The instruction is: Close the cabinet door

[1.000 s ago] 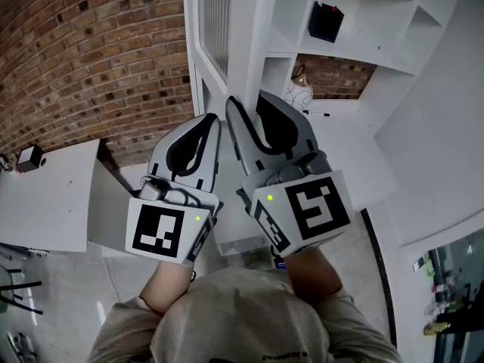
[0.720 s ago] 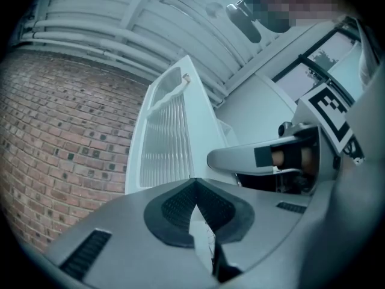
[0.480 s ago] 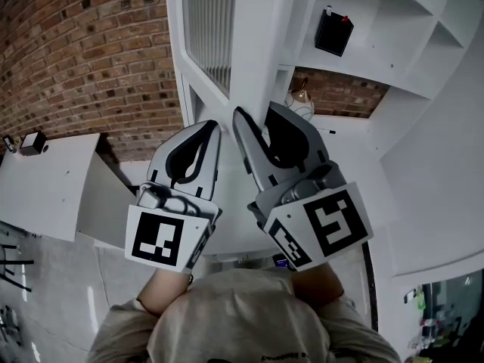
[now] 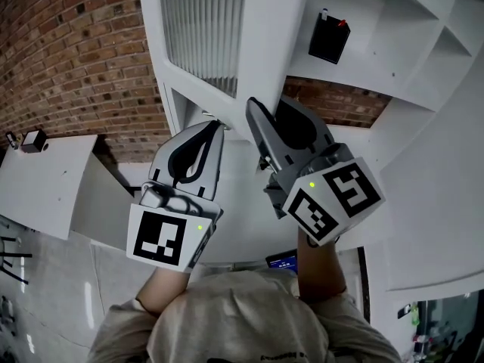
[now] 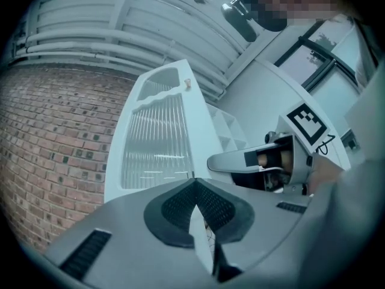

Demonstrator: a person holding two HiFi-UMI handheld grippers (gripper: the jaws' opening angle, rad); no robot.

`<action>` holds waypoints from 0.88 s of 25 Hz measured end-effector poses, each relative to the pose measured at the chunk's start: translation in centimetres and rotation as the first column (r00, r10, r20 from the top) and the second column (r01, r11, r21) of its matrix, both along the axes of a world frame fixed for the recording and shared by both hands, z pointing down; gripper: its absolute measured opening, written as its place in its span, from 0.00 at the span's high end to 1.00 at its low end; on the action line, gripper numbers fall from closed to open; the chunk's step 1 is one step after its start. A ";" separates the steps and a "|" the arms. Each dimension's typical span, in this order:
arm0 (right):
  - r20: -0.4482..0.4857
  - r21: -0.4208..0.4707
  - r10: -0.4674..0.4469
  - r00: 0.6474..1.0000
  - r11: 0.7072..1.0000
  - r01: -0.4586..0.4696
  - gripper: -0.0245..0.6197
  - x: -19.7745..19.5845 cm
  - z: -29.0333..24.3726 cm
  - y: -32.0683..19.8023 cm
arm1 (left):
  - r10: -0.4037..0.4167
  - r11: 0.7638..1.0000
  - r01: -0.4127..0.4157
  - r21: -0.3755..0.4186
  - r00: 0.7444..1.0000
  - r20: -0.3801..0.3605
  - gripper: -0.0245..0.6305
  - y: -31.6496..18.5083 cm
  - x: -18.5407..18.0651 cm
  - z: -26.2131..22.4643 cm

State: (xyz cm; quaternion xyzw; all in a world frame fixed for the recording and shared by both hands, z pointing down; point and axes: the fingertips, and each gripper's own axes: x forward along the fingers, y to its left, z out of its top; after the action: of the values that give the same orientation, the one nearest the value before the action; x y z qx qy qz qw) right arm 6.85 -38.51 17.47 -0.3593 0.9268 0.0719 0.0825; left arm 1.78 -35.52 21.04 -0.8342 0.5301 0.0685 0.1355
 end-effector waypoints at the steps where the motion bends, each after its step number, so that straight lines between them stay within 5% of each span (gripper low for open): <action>1: -0.007 -0.002 -0.015 1.000 1.000 0.015 0.82 0.3 0.0 -0.5 | -0.004 1.000 0.004 0.003 1.000 -0.002 0.95 -0.3 0.5 -0.2; 22: -0.001 -0.010 -0.163 0.987 0.987 0.163 0.79 3.4 0.0 -8.0 | -0.049 0.999 0.047 0.028 0.996 0.074 0.95 -7.1 5.2 -2.6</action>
State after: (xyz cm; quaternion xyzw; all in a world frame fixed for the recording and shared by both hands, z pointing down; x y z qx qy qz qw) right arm 10.27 -46.53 17.46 -0.2826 0.9535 0.0605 0.0856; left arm 6.94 -42.66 18.41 -0.8214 0.5436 0.0407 0.1677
